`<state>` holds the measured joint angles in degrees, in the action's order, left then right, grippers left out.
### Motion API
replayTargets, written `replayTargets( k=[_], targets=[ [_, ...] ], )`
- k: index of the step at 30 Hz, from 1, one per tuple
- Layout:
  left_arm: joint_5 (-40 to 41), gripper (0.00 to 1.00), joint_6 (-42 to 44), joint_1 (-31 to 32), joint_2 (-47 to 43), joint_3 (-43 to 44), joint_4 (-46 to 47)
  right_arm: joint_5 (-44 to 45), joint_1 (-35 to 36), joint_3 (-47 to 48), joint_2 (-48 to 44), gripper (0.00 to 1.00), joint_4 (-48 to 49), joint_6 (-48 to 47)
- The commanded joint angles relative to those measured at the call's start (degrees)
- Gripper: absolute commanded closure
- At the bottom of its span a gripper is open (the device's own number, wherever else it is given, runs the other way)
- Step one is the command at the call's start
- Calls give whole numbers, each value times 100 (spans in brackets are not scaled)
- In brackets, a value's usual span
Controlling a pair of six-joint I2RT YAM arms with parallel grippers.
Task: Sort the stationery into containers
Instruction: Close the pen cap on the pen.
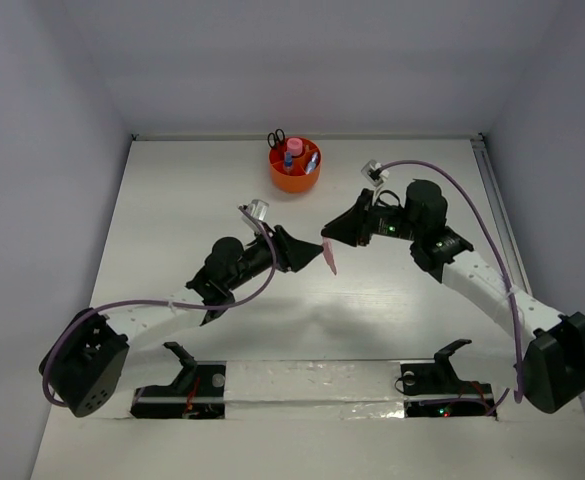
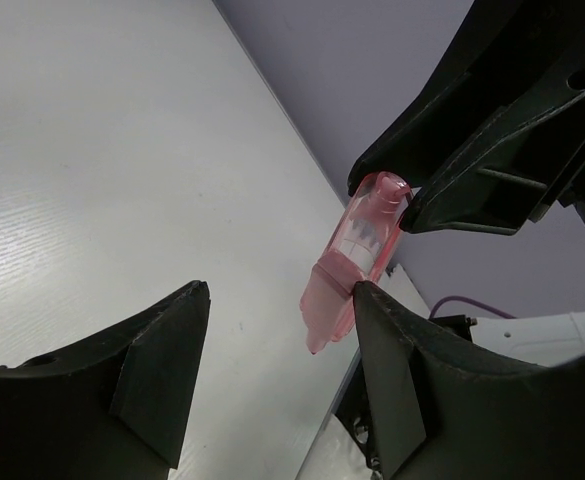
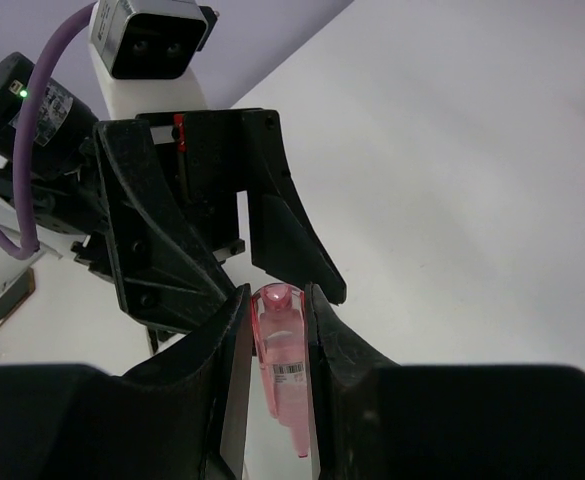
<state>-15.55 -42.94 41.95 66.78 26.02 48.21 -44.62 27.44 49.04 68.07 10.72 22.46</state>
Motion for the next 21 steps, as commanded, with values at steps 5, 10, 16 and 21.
replayTargets(
  k=[5, 10, 16, 21],
  targets=[
    [316, 45, 136, -3, -245, 52, 163, -187, 33, 247, -198, 100, 167, 65],
    [219, 45, 181, -3, -104, 140, 84, -161, 33, 256, -242, 100, 246, 101],
    [202, 45, 119, -3, 1, -176, 145, 303, 33, 431, -540, 100, 202, 5],
    [140, 45, 84, -3, -86, -510, 67, 813, 33, 660, -707, 100, 97, -171]
  ],
)
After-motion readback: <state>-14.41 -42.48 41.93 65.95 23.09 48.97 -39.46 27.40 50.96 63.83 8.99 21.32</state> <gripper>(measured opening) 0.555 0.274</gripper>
